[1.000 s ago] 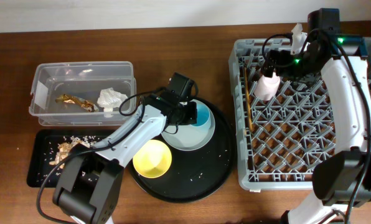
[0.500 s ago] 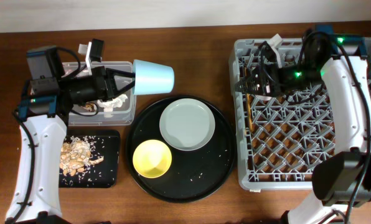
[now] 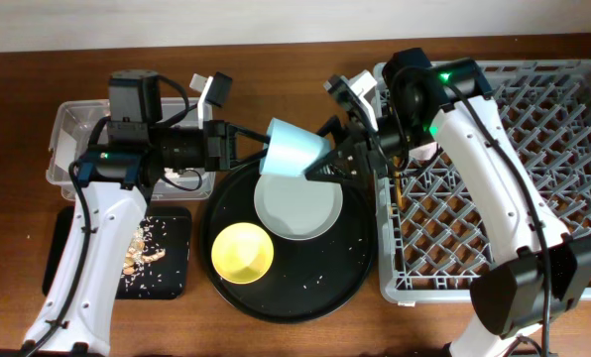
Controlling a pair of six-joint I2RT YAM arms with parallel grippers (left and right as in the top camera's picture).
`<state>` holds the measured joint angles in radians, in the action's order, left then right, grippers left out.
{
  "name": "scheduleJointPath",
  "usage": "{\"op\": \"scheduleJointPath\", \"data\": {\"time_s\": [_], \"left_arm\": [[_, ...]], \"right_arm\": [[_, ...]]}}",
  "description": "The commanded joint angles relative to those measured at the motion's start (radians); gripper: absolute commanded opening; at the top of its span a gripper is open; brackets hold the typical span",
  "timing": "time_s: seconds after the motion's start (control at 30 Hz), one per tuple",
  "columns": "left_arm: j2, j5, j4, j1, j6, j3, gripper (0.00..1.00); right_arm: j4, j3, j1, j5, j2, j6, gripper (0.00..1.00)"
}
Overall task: Sort waste into correct bins and load items into the dishwasher rack
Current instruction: 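Hand the blue cup from the left gripper to the right gripper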
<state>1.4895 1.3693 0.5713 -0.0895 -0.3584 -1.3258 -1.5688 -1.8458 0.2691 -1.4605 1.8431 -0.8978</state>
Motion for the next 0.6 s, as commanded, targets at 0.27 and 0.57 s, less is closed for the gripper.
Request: {"op": "scheduleJointPath", "data": {"time_s": [0.27, 0.57], "left_arm": [[0.003, -0.094, 0.173, -0.002, 0.13, -0.003, 0.21], [0.003, -0.474, 0.197, -0.001, 0.129, -0.003, 0.59]], "right_arm": [[0.051, -0.005, -0.055, -0.078, -0.009, -0.01, 0.58], [0.053, -0.005, -0.148, 0.107, -0.009, 0.071, 0.56]]}}
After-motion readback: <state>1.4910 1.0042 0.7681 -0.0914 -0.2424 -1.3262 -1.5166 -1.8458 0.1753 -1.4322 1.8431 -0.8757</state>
